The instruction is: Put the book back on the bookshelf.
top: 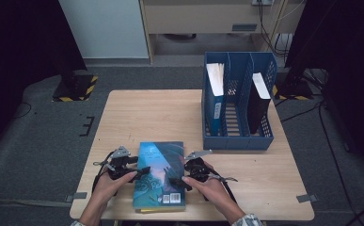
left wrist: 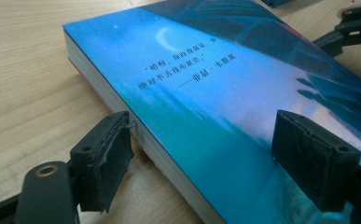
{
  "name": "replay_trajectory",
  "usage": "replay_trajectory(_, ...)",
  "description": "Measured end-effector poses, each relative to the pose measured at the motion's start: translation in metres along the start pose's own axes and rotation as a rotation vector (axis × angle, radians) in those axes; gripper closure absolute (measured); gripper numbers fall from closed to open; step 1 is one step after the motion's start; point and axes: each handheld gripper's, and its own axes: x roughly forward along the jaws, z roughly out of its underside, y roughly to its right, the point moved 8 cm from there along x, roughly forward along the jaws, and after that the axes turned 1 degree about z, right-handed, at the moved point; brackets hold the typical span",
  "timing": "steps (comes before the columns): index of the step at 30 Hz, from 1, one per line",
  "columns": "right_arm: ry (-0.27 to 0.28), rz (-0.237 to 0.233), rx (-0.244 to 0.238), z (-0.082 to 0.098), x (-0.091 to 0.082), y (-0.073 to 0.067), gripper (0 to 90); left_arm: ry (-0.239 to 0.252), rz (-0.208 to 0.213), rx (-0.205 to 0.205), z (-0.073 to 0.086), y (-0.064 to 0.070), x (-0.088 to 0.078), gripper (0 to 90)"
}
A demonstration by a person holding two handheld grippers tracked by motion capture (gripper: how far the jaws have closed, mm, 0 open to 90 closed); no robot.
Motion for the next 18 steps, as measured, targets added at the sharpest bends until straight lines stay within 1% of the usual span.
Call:
replay_trajectory(3,0.000,-0.003,-0.002,-0.0010,0.0008,0.0007,4.0,-0.004,0.008,-0.011,0.0001,-0.0006,0.0005,19.3)
replay_trajectory(5,0.002,-0.005,-0.002,-0.0018,0.0016,0.0008,4.1,-0.007,0.008,-0.005,-0.0004,-0.0010,0.0011,19.3)
replay_trajectory(6,0.005,-0.007,-0.001,-0.0023,0.0025,0.0006,3.8,-0.003,0.010,-0.012,-0.0011,-0.0002,0.0025,19.1)
replay_trajectory(8,0.011,-0.010,0.001,-0.0039,0.0040,0.0012,3.6,-0.004,0.009,0.003,-0.0032,0.0002,0.0051,18.9)
replay_trajectory(12,0.018,-0.015,0.010,-0.0058,0.0037,0.0039,5.6,-0.005,0.009,0.000,-0.0042,0.0014,0.0060,18.9)
replay_trajectory(16,0.015,-0.018,0.012,-0.0059,0.0035,0.0044,6.3,-0.012,0.004,0.011,-0.0049,0.0013,0.0058,19.0)
replay_trajectory(18,0.014,-0.016,0.013,-0.0064,0.0026,0.0053,8.9,-0.013,0.001,0.013,-0.0050,0.0013,0.0056,19.0)
